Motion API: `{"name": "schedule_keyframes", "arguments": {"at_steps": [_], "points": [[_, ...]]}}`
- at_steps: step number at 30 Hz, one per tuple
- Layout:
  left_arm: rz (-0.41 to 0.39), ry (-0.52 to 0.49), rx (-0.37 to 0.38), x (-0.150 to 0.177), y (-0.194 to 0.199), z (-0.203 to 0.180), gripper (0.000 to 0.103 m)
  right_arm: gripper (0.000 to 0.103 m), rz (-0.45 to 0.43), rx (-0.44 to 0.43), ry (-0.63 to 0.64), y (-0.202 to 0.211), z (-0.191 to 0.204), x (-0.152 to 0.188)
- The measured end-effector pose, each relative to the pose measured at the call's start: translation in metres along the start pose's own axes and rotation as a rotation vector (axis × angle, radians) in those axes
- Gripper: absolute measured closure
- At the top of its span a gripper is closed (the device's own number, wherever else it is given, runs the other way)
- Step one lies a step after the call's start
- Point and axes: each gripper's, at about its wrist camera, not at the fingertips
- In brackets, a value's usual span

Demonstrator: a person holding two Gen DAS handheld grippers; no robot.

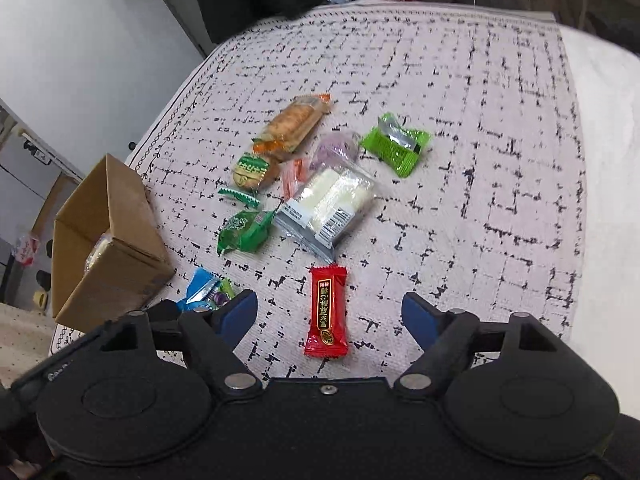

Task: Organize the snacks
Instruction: 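Grasp the blue candy with the left tool while the right tool grasps the red chocolate bar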

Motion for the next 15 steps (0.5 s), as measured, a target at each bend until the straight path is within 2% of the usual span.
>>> {"name": "schedule_keyframes", "arguments": {"at_steps": [6, 9, 11, 15], "points": [[0.038, 0.012, -0.017, 0.005, -0.019, -0.002, 0.020, 0.041, 0.044, -0.018, -0.034, -0.020, -0.003, -0.002], [0.049, 0.042, -0.009, 0.007, -0.027, -0.001, 0.027, 0.045, 0.062, -0.021, -0.048, -0.029, -0.004, -0.002], [0.060, 0.055, -0.015, 0.007, -0.033, -0.001, 0.037, 0.048, 0.077, -0.034, -0.047, -0.034, -0.003, -0.002], [0.075, 0.084, -0.021, 0.009, -0.045, 0.002, 0.046, 0.048, 0.103, -0.045, -0.038, -0.042, -0.003, -0.002]]}}
Point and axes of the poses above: each gripper's, at about its wrist camera, not at the fingertips, and y roughly against the way its jaws point, z to its left, x to its underside, and after that the axes turned 4 degrees about x, right-handed
